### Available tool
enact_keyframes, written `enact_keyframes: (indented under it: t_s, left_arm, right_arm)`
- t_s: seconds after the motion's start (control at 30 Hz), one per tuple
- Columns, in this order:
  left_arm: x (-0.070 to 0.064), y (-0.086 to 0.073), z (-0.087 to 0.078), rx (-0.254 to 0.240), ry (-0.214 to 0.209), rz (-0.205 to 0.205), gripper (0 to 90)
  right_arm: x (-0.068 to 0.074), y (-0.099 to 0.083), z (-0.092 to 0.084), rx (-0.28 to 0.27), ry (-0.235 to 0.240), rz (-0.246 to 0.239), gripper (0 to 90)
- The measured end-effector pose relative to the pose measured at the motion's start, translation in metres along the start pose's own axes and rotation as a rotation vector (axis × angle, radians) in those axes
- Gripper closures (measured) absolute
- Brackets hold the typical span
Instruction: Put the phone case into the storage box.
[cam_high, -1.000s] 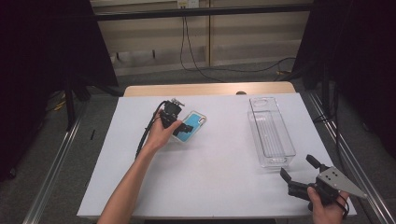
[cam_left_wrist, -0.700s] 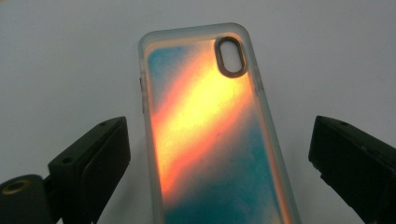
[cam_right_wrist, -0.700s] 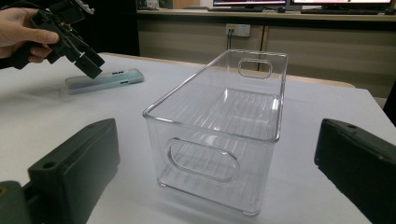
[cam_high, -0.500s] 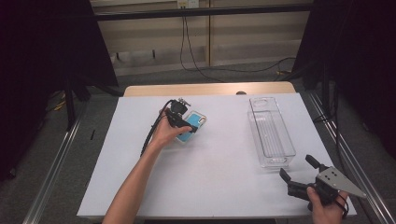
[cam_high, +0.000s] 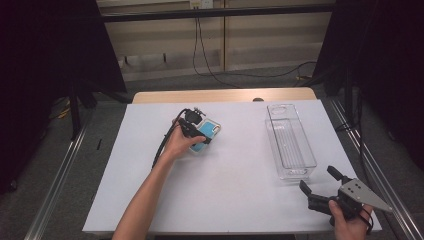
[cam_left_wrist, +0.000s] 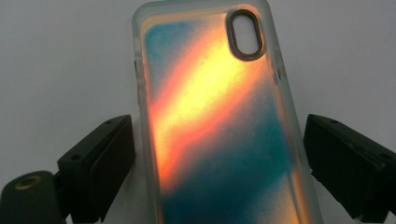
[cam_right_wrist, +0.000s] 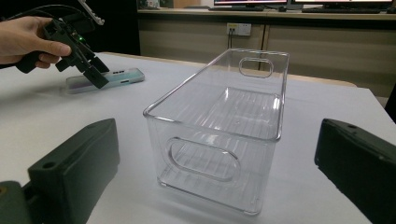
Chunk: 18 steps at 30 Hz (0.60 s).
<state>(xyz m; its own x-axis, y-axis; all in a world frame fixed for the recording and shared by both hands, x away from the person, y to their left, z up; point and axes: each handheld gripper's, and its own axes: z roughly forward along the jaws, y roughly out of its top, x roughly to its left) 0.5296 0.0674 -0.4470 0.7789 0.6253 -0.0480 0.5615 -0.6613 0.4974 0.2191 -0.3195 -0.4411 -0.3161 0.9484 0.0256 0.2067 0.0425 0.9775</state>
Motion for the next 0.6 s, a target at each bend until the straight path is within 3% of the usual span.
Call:
enact_keyframes:
  t_s: [0.37,0.6]
  left_arm:
    - [-0.0033,-0.0024,0.0018,-0.007,0.021,0.001,9.3]
    - [-0.0065,-0.0003,-0.0006,0.008,0.033,-0.013,15.7]
  right_arm:
    - [0.0013,0.0002,0.0004,0.000,0.007,-0.005,0.0]
    - [0.0009,0.0002,0.0003,0.000,0.009,-0.004,0.0]
